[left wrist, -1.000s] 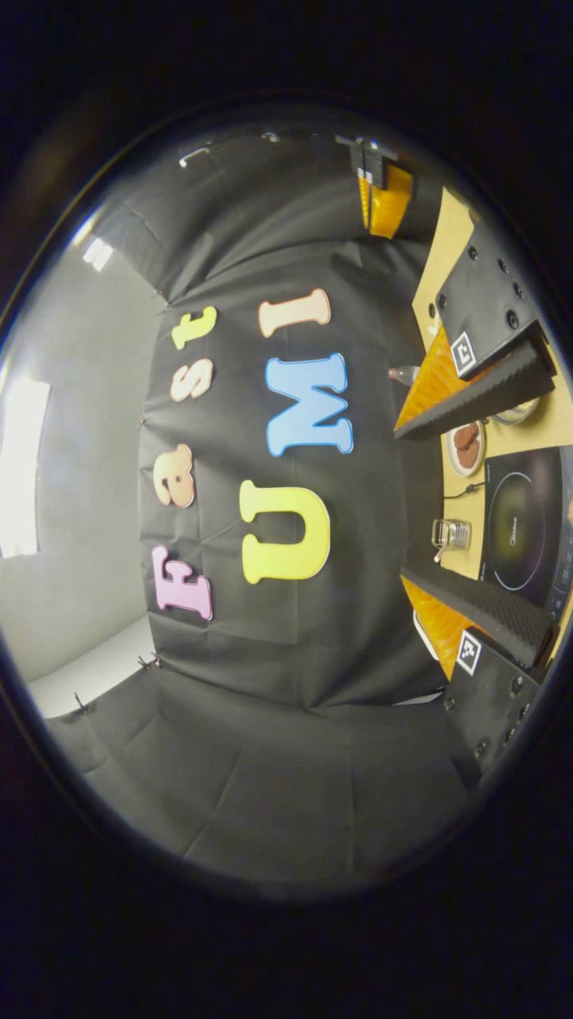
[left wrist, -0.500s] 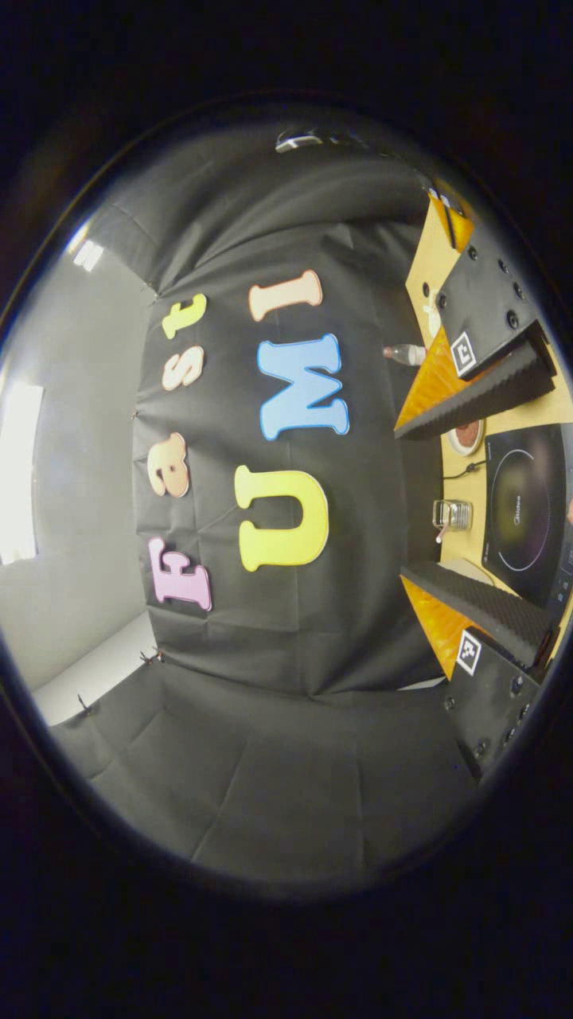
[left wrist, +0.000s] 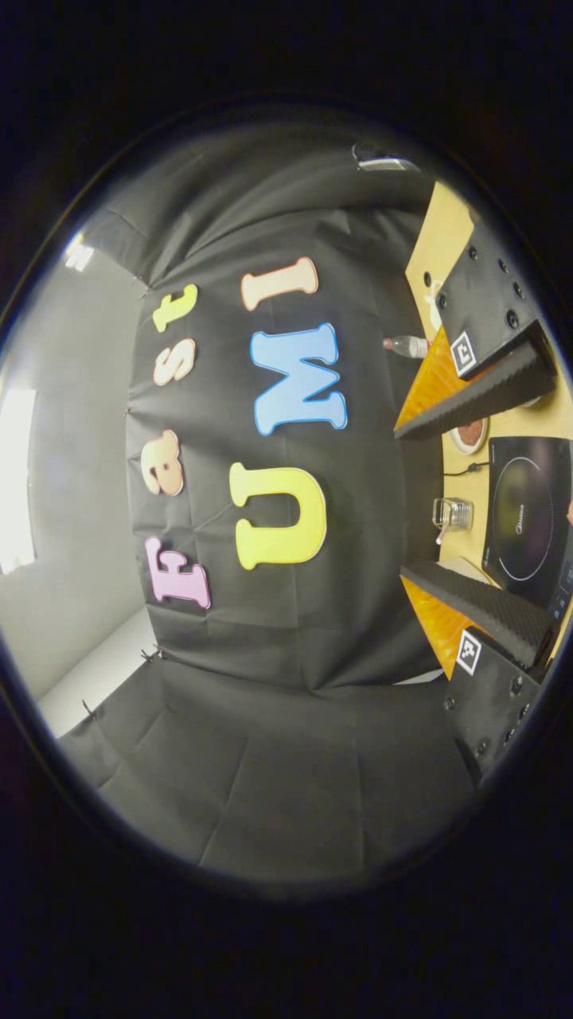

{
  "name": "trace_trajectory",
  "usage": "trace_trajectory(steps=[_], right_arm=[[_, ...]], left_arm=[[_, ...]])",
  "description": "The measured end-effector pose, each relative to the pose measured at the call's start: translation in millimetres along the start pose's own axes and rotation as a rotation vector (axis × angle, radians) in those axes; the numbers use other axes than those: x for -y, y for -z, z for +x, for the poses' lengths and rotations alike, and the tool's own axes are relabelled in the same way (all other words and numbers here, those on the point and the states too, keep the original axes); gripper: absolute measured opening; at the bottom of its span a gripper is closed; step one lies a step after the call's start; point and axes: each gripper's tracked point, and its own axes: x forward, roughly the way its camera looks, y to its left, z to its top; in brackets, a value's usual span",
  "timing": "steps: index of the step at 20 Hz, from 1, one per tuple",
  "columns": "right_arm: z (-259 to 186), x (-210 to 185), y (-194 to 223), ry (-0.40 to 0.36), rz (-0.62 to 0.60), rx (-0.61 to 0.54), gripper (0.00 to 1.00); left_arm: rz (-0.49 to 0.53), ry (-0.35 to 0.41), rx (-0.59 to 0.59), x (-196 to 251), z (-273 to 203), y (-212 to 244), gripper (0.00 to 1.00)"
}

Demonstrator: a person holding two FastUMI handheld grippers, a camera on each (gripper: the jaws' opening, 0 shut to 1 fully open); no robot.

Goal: First push the handle of the pot to place it horizontally, then grasp the pot with both hands and set it on the induction cooktop.

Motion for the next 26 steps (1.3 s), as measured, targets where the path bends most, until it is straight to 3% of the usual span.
trace_trajectory(steps=[5, 8, 15, 26], right_arm=[[6, -2, 39, -0.107, 0.03, -0.131, 0.04], [10, 7, 61, -0.131, 0.073, -0.205, 0.04], [7, 31, 76, -0.112, 0.162, -0.242, 0.01], [10, 99, 81, 0.01, 0.2, -0.236, 0.01]], left_arm=[[0.007, -0.015, -0.009, 19, 2, 1, 1.0], [0.02, -0.02, -0.019, 28, 0, 3, 0.99], [0.035, -0.034, -0.033, 41, -5, 6, 1.0], [0.04, -0.029, -0.047, 64, -2, 11, 0.98]])
